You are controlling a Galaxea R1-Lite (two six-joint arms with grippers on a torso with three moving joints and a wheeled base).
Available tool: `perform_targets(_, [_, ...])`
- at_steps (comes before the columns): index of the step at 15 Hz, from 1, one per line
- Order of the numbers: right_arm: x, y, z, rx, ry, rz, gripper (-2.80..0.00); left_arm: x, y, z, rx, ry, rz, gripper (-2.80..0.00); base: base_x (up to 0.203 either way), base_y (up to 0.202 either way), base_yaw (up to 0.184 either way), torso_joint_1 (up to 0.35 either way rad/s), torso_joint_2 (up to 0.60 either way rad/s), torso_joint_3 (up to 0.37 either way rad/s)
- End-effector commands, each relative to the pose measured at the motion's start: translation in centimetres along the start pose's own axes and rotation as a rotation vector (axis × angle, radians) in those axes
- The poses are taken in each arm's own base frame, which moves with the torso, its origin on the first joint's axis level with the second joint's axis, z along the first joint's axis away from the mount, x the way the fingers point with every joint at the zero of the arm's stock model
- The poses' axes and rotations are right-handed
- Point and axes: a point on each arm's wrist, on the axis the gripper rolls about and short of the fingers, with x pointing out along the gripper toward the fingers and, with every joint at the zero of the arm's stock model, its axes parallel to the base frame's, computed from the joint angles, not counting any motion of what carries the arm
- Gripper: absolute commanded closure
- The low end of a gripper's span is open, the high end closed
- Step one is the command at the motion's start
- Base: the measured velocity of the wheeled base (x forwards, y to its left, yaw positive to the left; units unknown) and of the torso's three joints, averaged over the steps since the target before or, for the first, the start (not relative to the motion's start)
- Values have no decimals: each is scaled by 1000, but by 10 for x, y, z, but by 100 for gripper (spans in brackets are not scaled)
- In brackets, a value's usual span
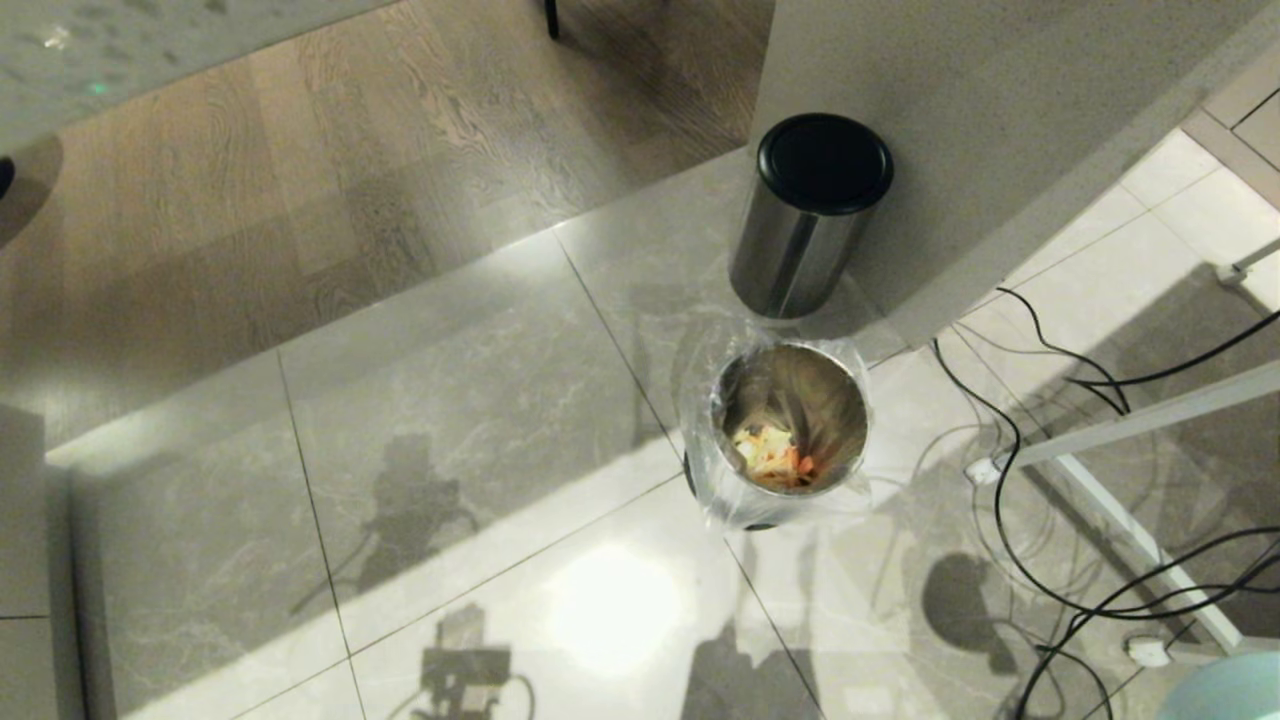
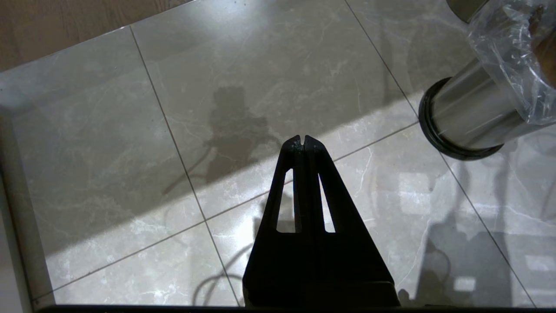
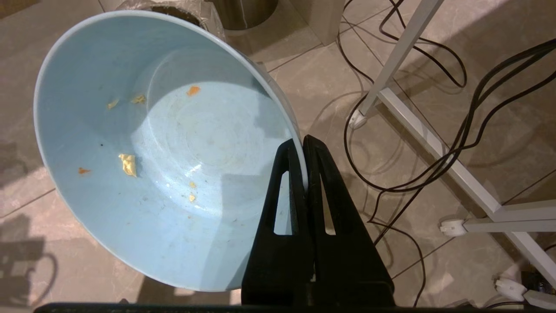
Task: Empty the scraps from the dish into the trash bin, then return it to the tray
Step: Put the bowl back to the table
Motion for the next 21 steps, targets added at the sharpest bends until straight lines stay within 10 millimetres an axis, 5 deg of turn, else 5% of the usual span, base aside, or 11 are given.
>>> perform_targets(1, [0,0,0,15,1,1,0,0,0,0,-1,0,0,0,0,0,0,0,0,0])
perform_targets(21, [0,0,0,19,-1,0,0,0,0,0,-1,0,-1,0,0,0,0,0,0,0])
